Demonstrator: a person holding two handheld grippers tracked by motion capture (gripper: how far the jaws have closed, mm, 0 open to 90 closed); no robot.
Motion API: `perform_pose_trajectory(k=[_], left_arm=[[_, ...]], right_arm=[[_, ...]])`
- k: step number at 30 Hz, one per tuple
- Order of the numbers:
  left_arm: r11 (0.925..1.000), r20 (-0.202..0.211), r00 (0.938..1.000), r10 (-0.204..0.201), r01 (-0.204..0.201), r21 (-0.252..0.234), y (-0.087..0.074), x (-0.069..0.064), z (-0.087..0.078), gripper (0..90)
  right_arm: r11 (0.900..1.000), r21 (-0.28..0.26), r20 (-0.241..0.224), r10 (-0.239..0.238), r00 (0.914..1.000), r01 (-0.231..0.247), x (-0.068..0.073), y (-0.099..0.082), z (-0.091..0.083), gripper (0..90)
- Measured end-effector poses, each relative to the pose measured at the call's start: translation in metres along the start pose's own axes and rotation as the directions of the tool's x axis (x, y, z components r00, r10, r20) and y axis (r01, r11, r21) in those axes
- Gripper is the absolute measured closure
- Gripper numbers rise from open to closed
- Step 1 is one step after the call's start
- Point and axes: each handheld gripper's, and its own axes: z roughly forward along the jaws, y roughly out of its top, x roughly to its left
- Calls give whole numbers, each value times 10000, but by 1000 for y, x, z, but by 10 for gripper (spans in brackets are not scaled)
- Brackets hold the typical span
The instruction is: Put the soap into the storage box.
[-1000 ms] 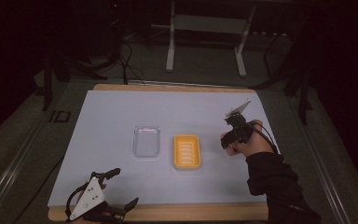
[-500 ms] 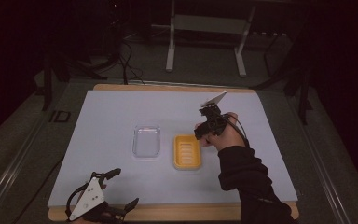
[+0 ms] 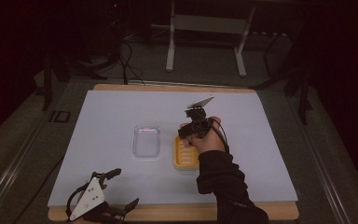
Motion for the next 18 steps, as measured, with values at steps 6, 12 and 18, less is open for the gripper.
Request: perform_pose_trajectory(k=[6,12,18], left_arm=[[10000,-5,10000,8,-8,15,0,0,0,3],[10000,-9,10000,-8,8,6,0,0,1,3],[10000,-4,10000,-5,5,21,0,0,1,3]], right_arm=[[9986,-328,334,419,9986,-408,1,-6,13,375],[9950,-622,617,816,9948,-778,2,-17,28,375],[9925,-368,543,1188,9914,-1169,1,-27,48,375]])
